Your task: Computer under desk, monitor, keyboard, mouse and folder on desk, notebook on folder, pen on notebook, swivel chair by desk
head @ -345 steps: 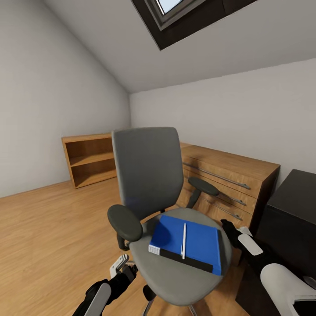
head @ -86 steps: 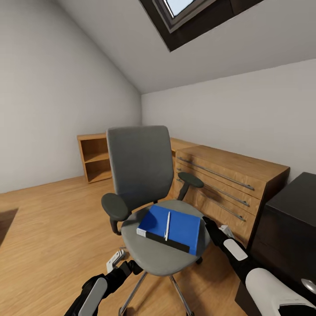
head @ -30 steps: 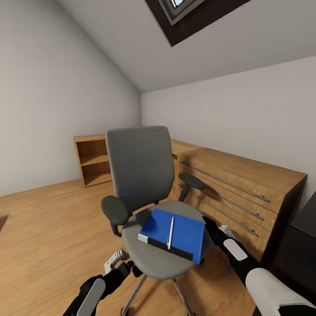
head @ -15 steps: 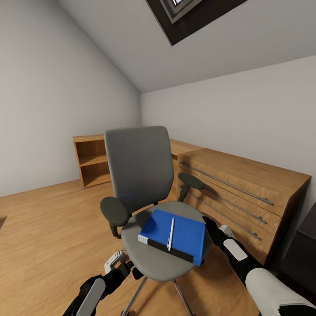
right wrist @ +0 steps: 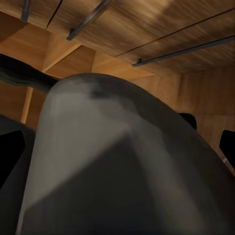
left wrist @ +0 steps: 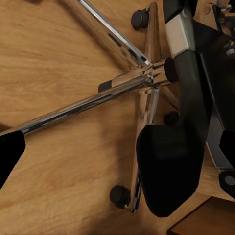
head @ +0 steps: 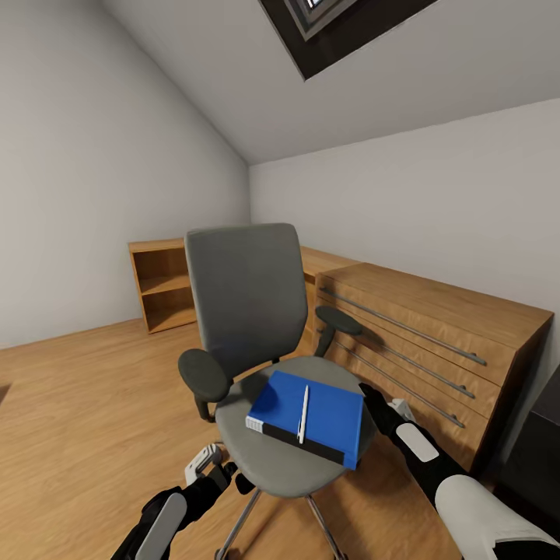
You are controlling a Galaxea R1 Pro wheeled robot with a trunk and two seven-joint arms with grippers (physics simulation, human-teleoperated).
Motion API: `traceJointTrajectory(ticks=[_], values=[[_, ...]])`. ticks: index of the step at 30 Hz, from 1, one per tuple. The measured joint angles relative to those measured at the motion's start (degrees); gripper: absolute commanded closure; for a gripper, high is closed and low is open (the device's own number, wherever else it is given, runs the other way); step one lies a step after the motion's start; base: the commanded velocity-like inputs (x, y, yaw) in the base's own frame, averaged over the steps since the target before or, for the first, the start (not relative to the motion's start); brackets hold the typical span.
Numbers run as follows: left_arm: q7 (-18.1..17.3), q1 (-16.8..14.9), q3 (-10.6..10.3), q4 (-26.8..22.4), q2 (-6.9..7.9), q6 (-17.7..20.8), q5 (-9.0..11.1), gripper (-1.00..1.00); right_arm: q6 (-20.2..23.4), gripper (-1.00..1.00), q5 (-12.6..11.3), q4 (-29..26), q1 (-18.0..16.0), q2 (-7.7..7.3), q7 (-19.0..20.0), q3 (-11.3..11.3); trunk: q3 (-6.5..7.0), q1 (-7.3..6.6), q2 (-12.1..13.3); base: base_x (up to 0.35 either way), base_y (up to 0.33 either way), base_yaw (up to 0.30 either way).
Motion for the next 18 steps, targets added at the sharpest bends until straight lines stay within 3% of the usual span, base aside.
traceJointTrajectory(ticks=[8, 18], values=[[-0.06, -0.01, 0.03, 0.0, -0.01, 0.05, 0.19, -1.0, -0.03, -1.0, -0.26, -0.04, 0.01, -0.03, -0.36, -0.25, 0.0, 0.02, 0.0, -0.137, 0.0, -0.142], [-0.11, 0.0, -0.03, -0.01, 0.0, 0.07, 0.28, -1.0, -0.49, -1.0, -0.42, -0.08, 0.0, -0.36, -0.34, -0.34, 0.0, 0.0, 0.0, -0.046, 0.0, -0.034]])
